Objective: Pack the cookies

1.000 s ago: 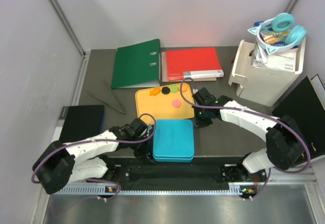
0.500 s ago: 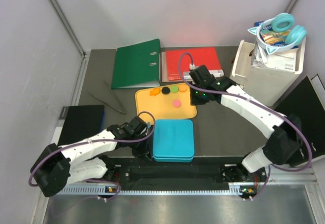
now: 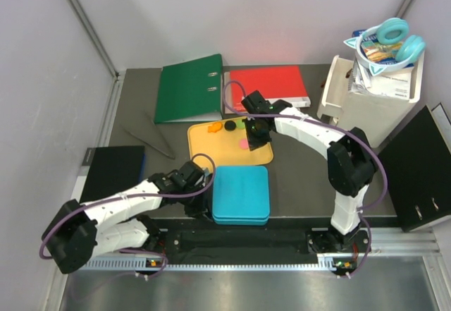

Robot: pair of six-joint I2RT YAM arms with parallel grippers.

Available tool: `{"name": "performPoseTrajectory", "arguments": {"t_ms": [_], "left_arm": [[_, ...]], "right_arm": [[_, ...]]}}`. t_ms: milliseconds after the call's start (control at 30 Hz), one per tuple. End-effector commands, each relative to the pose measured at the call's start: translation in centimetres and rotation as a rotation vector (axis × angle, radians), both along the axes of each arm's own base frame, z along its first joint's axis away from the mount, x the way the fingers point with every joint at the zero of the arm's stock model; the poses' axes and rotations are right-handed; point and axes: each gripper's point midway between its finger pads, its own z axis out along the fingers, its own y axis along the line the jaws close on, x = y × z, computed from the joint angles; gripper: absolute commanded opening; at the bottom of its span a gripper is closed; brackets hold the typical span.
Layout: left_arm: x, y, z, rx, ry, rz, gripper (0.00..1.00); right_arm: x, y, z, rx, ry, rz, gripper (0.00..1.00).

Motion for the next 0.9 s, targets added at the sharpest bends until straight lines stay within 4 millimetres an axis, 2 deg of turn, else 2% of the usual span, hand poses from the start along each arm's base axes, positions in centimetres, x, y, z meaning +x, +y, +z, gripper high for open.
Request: {"name": "performPoseTrajectory", "arguments": {"t_ms": [0, 133, 533, 733, 867], "left_arm": [[0.8, -1.3, 0.2, -0.051, -0.016, 0.007, 0.0], [1.2, -1.8, -0.1, -0.061, -0.021, 0.019, 0.0], [1.6, -2.0, -0.4, -0.064, -0.028, 0.027, 0.0], [1.9, -2.3, -0.3, -0.067, -0.033, 0.029, 0.0], [2.1, -2.4, -0.2, -0.064, -0.038, 0.029, 0.0]], "right_arm": [[0.9, 1.9, 1.4, 0.067, -0.031, 0.045, 0.0], [-0.2, 2.2, 1.0, 0.073, -0.011, 0.078, 0.0], [-5.8, 2.5, -1.2, 0.063, 0.077, 0.174, 0.0], [-6.4, 2.2, -0.4, 0.08, 0.058, 0.161, 0.0], [-5.8, 1.7, 0.1, 0.063, 0.023, 0.141, 0.0]]}}
